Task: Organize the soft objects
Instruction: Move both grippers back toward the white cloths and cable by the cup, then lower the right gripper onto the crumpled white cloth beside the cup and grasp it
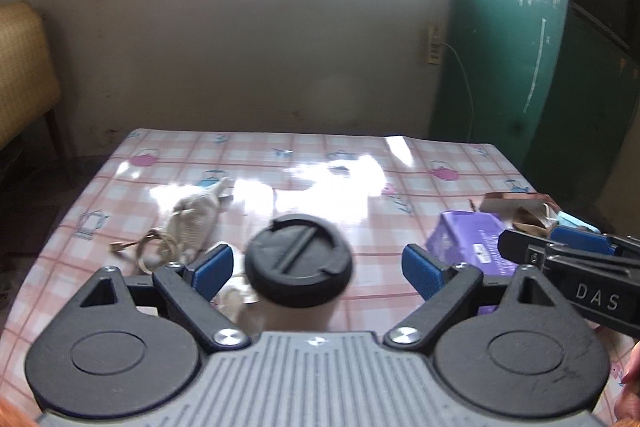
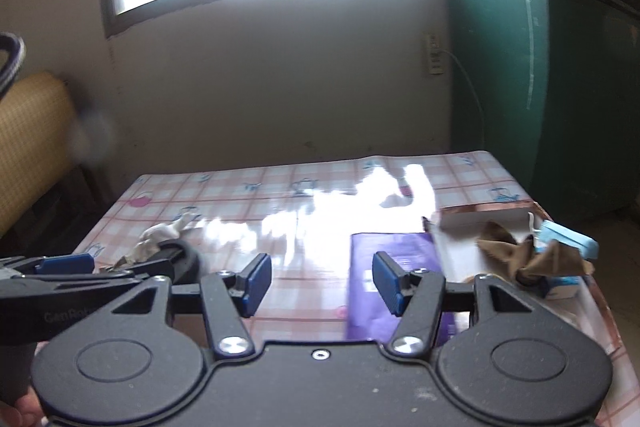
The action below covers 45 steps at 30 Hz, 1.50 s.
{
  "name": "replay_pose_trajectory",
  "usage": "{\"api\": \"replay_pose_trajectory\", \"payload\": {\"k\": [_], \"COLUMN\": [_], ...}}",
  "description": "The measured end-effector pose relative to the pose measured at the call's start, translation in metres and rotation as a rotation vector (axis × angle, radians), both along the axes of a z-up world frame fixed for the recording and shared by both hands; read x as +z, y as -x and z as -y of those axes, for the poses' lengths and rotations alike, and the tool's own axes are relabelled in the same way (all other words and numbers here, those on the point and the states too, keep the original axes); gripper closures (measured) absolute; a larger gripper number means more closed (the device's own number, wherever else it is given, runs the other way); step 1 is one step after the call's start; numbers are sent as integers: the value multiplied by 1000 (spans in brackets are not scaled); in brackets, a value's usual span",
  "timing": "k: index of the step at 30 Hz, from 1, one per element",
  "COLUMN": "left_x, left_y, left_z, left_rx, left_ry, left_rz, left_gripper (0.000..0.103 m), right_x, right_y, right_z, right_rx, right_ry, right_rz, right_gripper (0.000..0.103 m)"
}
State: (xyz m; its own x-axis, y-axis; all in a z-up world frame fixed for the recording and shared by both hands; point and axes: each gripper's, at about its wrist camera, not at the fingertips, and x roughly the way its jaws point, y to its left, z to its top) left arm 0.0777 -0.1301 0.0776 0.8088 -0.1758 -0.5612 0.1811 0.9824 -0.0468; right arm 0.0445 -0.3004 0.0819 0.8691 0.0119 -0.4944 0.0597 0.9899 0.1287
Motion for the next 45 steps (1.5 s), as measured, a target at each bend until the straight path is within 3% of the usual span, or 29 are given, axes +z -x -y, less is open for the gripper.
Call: {"api": "replay_pose_trajectory", "payload": {"k": [21, 33, 45], "left_x": [-9, -41, -69], "left_y": [16, 23, 11], "left_z": [-103, -157, -177], "left_rx": [151, 250, 253], "left_ry": [41, 57, 70], "left_rz": [-22, -87, -126], "left_gripper": [9, 9, 9], "right_x": [-17, -56, -94], "right_y": [-13, -17, -34], "right_z": [-110, -152, -184], "right_rx": [178, 259, 253], "right_ry": [15, -13, 3], "right_rz": [-37, -110, -143], "right_gripper": [35, 35, 35]}}
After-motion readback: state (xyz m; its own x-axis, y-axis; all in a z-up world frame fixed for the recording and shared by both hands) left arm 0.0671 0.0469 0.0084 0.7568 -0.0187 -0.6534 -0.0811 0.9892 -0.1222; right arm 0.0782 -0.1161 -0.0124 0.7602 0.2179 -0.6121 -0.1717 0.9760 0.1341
